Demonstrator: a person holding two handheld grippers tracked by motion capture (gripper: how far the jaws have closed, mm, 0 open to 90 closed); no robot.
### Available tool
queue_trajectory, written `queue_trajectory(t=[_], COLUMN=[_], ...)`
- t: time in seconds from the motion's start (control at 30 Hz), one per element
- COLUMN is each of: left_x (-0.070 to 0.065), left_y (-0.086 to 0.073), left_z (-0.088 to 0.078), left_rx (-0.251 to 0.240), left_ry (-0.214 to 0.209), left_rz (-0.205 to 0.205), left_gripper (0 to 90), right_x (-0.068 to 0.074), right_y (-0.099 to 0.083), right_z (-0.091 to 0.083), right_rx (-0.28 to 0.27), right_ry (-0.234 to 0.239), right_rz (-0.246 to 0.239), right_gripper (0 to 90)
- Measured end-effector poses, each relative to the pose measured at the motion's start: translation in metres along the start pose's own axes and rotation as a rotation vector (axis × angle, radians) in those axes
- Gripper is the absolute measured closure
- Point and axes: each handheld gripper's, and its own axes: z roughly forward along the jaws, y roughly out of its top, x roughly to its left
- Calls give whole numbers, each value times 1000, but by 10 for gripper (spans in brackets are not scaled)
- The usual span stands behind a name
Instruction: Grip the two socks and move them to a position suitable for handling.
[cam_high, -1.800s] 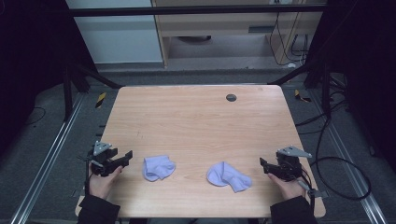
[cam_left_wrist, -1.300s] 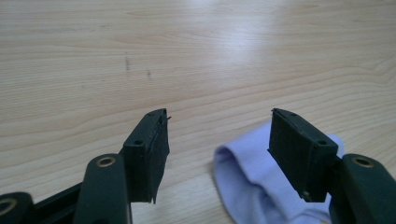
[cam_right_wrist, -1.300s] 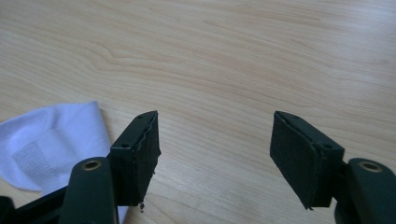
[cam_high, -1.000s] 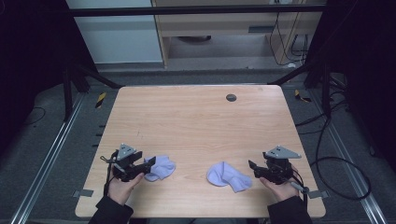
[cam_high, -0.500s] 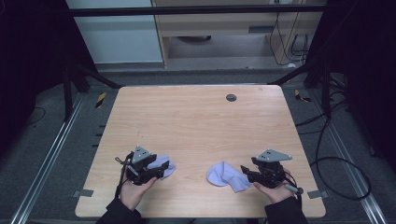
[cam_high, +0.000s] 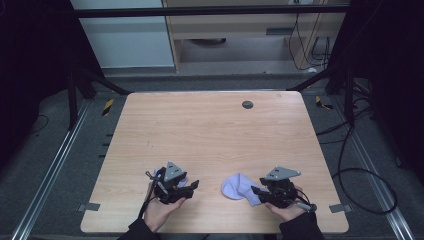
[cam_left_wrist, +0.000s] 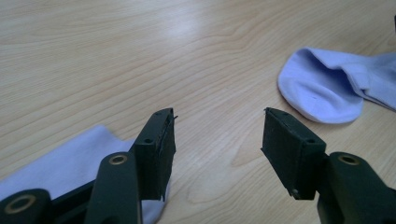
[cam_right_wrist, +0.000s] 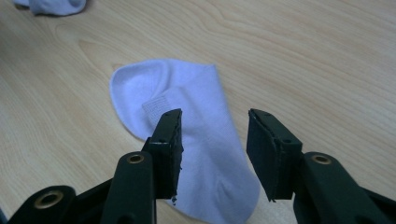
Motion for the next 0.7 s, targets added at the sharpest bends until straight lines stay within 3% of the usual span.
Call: queue_trajectory(t=[0.27, 0.7], left_x=[-19, -46], left_y=[10, 23], left_z=[14, 46], left_rx=[15, 83], left_ry=[-35, -69], left_rz=[22, 60], left_gripper=[453, 542], right_x=[8, 15], right_y=[-5, -13], right_z=[1, 10], right_rx=[23, 75], right_ry=[24, 52], right_rz=[-11, -30], right_gripper=[590, 630])
